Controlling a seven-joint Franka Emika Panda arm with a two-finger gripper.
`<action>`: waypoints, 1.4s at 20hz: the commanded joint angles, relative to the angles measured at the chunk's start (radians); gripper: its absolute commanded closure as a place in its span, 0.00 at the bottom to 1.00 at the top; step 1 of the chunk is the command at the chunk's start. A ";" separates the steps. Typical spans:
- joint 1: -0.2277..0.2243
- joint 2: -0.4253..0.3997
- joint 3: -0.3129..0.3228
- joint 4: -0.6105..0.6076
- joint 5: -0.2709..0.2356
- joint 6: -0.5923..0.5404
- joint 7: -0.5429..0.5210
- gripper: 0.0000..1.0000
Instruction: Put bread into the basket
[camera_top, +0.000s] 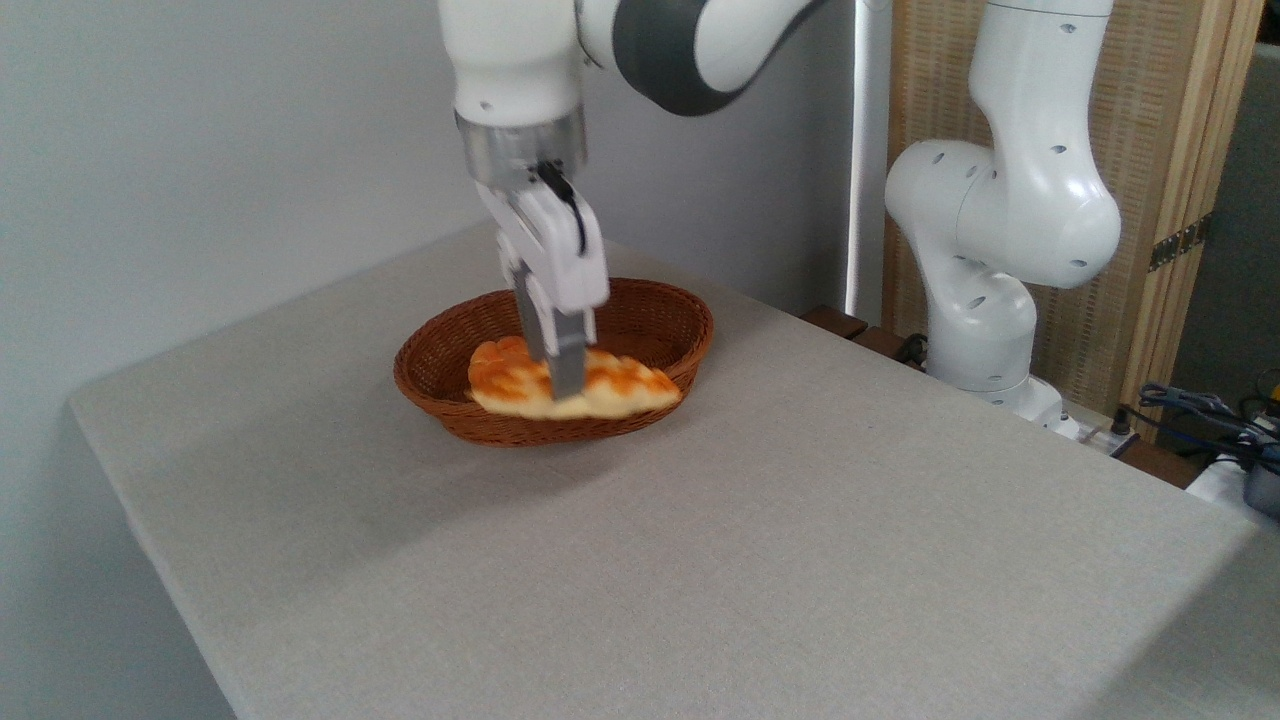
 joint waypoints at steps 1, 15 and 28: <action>-0.003 0.003 -0.087 0.026 -0.102 -0.026 -0.053 0.55; -0.003 0.093 -0.296 -0.003 -0.103 -0.043 -0.182 0.00; 0.011 0.038 -0.218 0.067 -0.055 -0.071 -0.173 0.00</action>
